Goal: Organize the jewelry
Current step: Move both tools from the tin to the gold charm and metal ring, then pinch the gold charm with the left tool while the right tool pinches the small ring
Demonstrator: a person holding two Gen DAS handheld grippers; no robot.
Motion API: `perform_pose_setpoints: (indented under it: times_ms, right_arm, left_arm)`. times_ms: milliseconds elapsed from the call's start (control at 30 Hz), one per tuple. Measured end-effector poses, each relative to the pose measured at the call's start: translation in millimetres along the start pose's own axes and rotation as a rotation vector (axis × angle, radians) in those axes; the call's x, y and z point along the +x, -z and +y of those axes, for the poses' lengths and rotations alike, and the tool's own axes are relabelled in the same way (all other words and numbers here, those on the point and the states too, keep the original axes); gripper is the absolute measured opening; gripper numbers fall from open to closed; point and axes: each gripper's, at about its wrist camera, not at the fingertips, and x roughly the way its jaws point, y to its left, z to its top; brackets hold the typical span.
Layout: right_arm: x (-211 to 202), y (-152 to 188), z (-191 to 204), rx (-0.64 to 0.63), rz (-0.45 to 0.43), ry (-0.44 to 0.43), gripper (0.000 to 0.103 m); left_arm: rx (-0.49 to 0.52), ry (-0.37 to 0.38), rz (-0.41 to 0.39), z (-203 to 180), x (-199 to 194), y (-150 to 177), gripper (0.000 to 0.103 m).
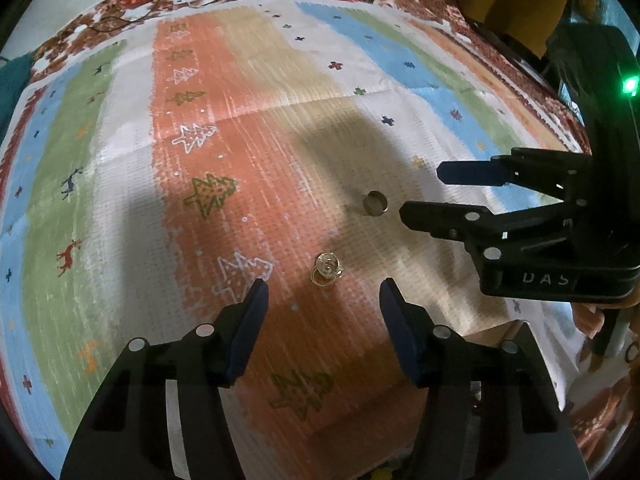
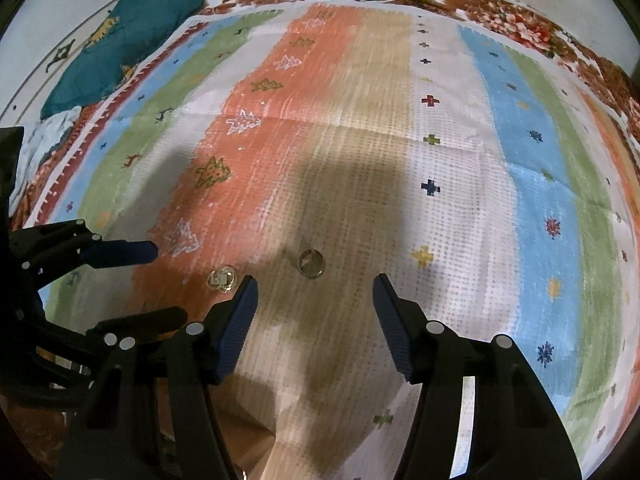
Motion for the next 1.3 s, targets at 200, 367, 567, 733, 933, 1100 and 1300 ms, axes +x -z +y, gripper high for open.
perform_pose_setpoints:
  times_ms: [200, 367, 567, 733, 933, 1100, 1300]
  right_arm:
    - [13, -7, 1, -0.01, 0.014, 0.01, 0.055]
    - [23, -11, 1, -0.018, 0.022, 0.019, 0.054]
    - [35, -14, 0, -0.024, 0.038, 0.033, 0.049]
    - [41, -17, -2, -0.027, 0.043, 0.033, 0.046]
    - [45, -19, -2, -0.03, 0.044, 0.036, 0.04]
    - [48, -18, -3, -0.036, 0.047, 0.05, 0.034]
    - [49, -17, -3, -0.039, 0.052, 0.053, 0.024]
  left_arm:
    - [0.037, 0.009, 0.017, -3, 8, -4, 0.051]
    - [0.081, 0.011, 0.036, -8, 17, -4, 0.049]
    - [0.115, 0.003, 0.056, -11, 27, -5, 0.043]
    - [0.134, 0.005, 0.06, -9, 29, -8, 0.038]
    - [0.175, 0.018, 0.075, -11, 35, -9, 0.03]
    - [0.205, 0.014, 0.095, -13, 41, -11, 0.026]
    - [0.224, -0.006, 0.097, -13, 45, -10, 0.014]
